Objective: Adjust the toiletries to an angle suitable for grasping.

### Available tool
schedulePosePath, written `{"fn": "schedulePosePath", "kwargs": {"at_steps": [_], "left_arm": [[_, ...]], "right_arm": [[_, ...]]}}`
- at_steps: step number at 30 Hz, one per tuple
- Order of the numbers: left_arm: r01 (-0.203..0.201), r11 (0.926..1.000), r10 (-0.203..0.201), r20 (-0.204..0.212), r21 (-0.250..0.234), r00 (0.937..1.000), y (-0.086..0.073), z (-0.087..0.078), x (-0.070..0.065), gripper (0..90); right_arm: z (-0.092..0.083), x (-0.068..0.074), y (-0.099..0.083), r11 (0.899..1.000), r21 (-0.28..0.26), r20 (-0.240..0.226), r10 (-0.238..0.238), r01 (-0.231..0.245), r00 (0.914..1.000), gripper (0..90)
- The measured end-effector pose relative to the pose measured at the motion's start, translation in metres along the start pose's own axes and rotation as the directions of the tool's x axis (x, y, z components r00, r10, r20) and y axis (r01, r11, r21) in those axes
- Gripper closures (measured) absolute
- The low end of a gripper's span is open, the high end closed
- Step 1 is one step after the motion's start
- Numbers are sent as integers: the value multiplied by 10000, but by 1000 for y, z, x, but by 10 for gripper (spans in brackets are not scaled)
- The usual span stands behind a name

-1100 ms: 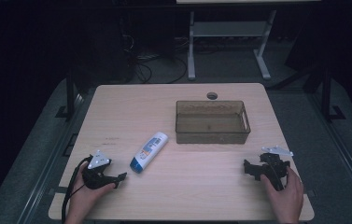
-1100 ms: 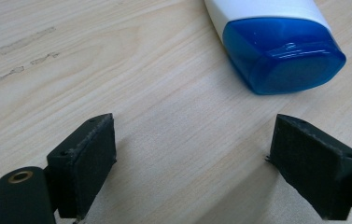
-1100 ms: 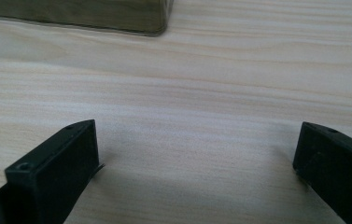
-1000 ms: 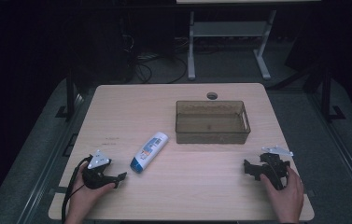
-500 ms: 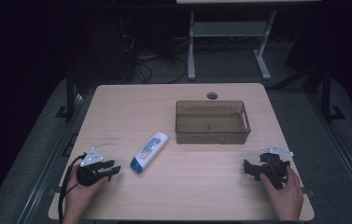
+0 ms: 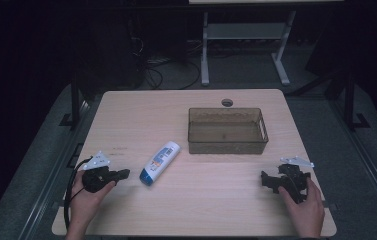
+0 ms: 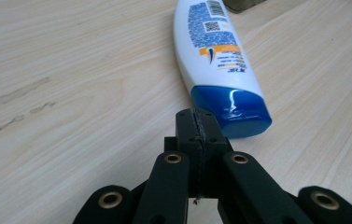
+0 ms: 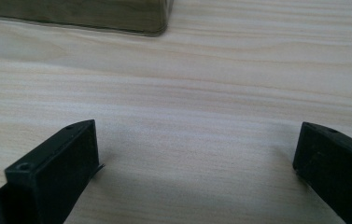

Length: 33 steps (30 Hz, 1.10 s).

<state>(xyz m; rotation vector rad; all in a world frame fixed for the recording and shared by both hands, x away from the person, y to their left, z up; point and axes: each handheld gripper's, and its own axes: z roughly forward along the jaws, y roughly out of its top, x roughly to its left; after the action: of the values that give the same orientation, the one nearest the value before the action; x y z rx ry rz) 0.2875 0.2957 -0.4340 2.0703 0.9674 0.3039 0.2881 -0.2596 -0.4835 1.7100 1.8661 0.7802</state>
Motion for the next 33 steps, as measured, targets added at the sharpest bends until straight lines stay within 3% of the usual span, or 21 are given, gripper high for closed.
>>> {"fn": "schedulePosePath", "kwargs": {"at_steps": [13, 17, 27, 33], "left_arm": [[-526, 9986, 528, 698, -38, 9962, 26, 17, -14, 900], [-529, 9985, 537, 918, -114, 9943, 31, 22, -18, 900], [-1127, 9935, 1093, 1525, 135, 9822, 49, 47, -37, 900], [-1099, 9939, 1067, 1811, 78, 9777, 56, 60, -45, 900]], "right_arm": [[0, 0, 0, 10000, 0, 1, 2, -2, 10000, 0], [0, 0, 0, 10000, -1, 0, 1, -1, 10000, 0], [0, 0, 0, 10000, 8, 0, 15, -15, 10000, 0], [0, 0, 0, 10000, 5, -5, 11, -11, 10000, 0]]}}
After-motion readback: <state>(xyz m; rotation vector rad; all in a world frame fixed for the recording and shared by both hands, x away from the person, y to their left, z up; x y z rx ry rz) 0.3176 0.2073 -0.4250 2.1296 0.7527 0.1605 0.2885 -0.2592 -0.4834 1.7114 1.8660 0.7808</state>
